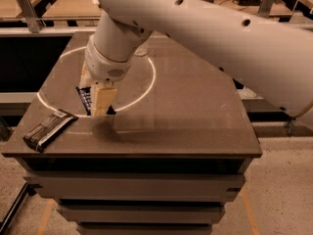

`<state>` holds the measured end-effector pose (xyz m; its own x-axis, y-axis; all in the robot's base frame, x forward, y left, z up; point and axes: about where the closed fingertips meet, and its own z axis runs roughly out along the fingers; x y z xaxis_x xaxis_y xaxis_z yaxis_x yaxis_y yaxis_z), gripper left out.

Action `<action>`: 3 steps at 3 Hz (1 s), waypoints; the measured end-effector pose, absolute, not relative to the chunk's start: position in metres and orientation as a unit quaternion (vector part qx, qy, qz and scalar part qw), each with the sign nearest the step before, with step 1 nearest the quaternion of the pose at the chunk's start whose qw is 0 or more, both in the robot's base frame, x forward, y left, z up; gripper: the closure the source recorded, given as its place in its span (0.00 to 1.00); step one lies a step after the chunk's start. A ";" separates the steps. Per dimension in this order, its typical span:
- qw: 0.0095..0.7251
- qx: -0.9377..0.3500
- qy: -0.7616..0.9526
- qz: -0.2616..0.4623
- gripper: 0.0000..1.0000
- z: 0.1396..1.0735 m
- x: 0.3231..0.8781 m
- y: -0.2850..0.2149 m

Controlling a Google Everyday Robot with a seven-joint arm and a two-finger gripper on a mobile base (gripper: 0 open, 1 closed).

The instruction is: Move rxbar blueberry near rxbar chocolate

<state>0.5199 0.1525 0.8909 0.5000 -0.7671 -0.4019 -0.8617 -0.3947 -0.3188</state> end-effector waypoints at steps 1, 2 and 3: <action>0.247 -0.834 0.486 0.083 0.99 0.873 0.527 0.172; 0.241 -0.836 0.487 0.073 0.78 0.866 0.529 0.180; 0.231 -0.838 0.490 0.066 0.46 0.862 0.529 0.185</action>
Offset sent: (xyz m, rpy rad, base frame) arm 0.0130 0.0358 -0.0337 -0.0602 -0.0457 -0.0071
